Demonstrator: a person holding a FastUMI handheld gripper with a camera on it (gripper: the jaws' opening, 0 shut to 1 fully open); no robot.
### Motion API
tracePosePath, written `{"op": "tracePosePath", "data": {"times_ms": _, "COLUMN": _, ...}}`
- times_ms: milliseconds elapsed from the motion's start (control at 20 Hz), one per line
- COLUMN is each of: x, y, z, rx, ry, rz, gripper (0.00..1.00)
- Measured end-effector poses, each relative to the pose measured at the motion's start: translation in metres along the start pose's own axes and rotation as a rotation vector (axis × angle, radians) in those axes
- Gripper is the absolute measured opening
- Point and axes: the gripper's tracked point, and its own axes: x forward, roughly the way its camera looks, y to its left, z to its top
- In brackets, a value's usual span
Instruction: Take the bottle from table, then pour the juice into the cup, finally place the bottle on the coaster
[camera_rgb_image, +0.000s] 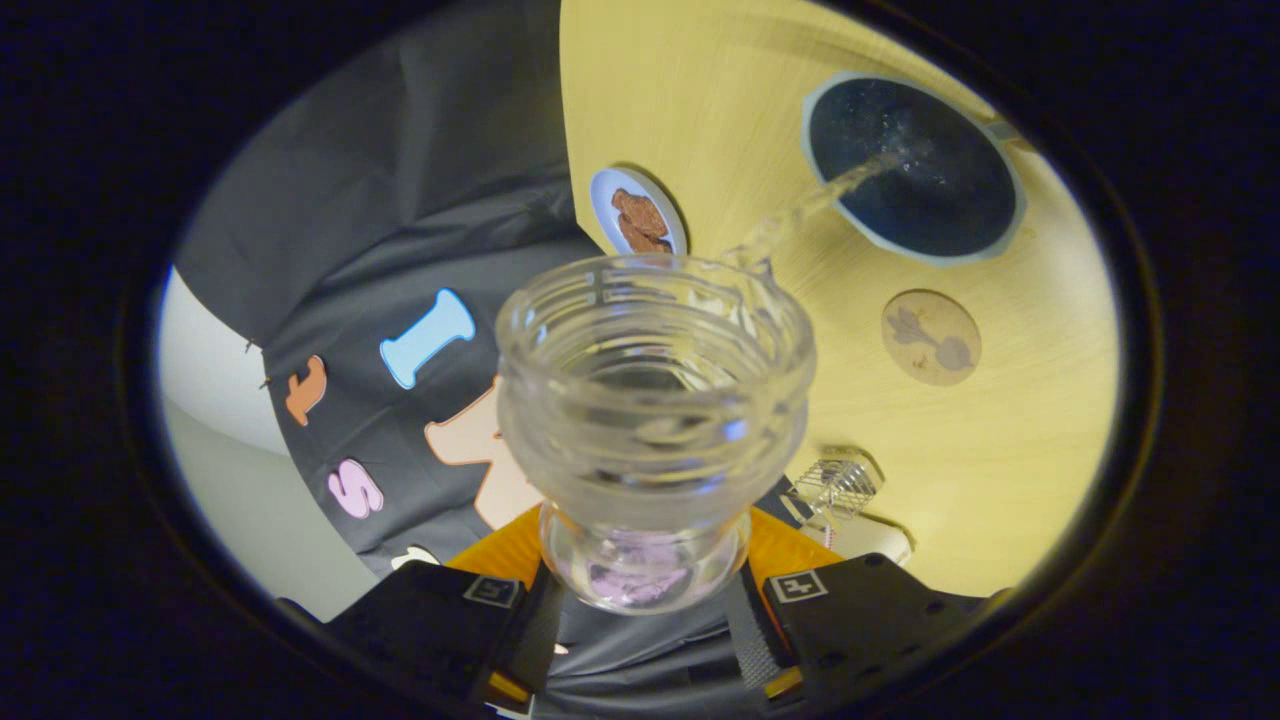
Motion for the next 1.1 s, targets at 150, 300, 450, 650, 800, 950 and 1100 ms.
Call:
{"op": "tracePosePath", "data": {"times_ms": 150, "x": -0.001, "y": 0.006, "z": -0.001, "rx": 0.022, "ry": -0.004, "rz": 0.016, "gripper": 0.78}}
{"op": "tracePosePath", "data": {"times_ms": 300, "x": -0.003, "y": 0.009, "z": 0.000, "rx": 0.045, "ry": -0.007, "rz": 0.024, "gripper": 0.78}}
{"op": "tracePosePath", "data": {"times_ms": 450, "x": -0.004, "y": 0.011, "z": 0.000, "rx": 0.068, "ry": -0.010, "rz": 0.033, "gripper": 0.78}}
{"op": "tracePosePath", "data": {"times_ms": 650, "x": -0.004, "y": 0.021, "z": 0.003, "rx": 0.106, "ry": -0.027, "rz": 0.055, "gripper": 0.78}}
{"op": "tracePosePath", "data": {"times_ms": 800, "x": -0.003, "y": 0.026, "z": 0.007, "rx": 0.129, "ry": -0.031, "rz": 0.068, "gripper": 0.78}}
{"op": "tracePosePath", "data": {"times_ms": 950, "x": -0.002, "y": 0.031, "z": 0.007, "rx": 0.149, "ry": -0.034, "rz": 0.073, "gripper": 0.79}}
{"op": "tracePosePath", "data": {"times_ms": 1100, "x": -0.004, "y": 0.034, "z": 0.007, "rx": 0.160, "ry": -0.030, "rz": 0.075, "gripper": 0.79}}
